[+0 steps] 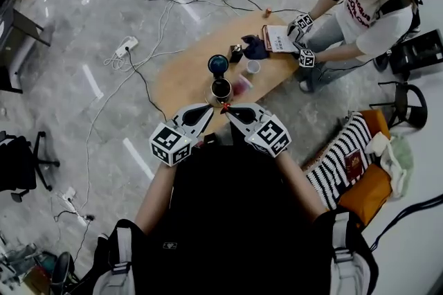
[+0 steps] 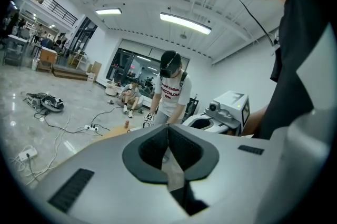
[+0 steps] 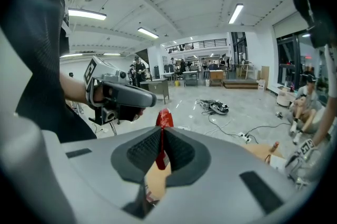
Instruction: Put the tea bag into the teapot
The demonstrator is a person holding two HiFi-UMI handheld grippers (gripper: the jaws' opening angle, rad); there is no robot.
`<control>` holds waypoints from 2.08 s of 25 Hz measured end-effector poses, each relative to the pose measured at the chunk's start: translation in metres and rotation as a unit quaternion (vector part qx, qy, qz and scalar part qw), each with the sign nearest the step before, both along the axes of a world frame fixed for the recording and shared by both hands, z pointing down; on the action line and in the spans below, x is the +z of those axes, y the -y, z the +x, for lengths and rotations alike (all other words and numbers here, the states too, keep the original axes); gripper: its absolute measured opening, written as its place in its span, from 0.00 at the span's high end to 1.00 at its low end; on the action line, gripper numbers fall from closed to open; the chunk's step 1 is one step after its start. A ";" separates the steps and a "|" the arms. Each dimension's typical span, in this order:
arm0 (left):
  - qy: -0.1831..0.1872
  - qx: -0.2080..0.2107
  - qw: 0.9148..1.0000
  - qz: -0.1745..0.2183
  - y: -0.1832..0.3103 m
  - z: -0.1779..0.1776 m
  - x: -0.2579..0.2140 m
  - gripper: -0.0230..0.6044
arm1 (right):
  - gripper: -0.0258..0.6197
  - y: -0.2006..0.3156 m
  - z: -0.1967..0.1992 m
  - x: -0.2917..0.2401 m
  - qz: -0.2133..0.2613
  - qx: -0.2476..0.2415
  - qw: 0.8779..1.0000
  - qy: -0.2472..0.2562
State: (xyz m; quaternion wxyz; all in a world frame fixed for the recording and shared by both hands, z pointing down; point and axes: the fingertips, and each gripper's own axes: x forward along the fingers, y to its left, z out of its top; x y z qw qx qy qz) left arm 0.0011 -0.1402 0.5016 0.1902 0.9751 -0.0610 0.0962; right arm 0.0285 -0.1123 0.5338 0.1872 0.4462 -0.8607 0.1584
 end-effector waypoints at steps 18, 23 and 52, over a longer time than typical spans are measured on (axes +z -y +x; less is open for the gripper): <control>0.026 -0.023 0.999 -0.021 0.027 0.027 0.019 0.95 | 0.92 0.027 0.025 0.038 -0.051 -0.057 0.997 -0.009; 0.030 -0.029 0.999 -0.027 0.038 0.034 0.024 0.94 | 0.92 0.034 0.035 0.062 -0.079 -0.065 0.995 -0.013; 0.075 -0.132 0.985 -0.077 0.049 0.007 0.041 0.95 | 0.92 0.080 0.071 0.220 -0.192 -0.087 0.970 -0.125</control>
